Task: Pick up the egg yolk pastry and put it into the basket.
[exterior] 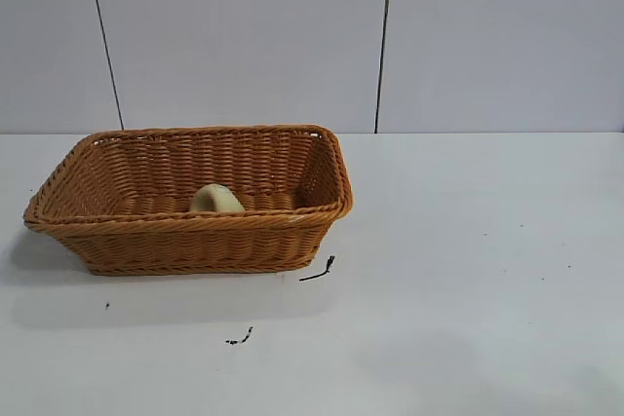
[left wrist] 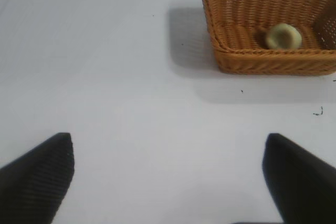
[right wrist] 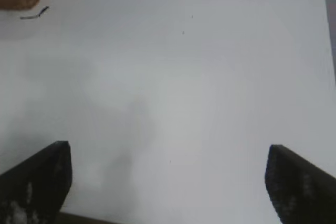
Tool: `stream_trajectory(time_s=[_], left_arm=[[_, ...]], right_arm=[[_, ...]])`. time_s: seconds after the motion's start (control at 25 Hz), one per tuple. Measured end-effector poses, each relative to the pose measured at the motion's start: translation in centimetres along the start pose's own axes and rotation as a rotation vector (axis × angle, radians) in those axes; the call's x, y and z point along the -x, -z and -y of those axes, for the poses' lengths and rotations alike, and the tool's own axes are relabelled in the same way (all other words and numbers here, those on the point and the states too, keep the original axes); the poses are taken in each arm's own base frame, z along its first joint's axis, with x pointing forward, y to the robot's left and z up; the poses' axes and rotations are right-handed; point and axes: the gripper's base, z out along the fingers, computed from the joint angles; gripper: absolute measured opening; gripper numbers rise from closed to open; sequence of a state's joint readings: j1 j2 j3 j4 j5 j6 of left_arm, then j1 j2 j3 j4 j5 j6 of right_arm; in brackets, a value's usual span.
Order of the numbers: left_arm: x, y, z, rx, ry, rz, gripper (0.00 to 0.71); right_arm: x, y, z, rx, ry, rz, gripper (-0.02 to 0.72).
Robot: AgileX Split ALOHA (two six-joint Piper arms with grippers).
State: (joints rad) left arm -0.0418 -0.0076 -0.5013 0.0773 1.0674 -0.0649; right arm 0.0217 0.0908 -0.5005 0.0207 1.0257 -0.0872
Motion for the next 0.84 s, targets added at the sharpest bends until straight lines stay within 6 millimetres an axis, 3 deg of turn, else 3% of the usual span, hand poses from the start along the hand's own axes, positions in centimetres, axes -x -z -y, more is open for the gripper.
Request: stream_trajectory(time_s=[0.16,0.84], left_arm=[[0.0,0.0,0.0,0.0,0.0,0.0,0.696],[0.0,0.0,0.0,0.0,0.0,0.0,0.696]], right_arm=[[-0.7,1.27,-0.08,-0.007,0.002,0.092,0.694],[-0.72,1.3,-0.08,-0.007,0.002,0.095,0.694]])
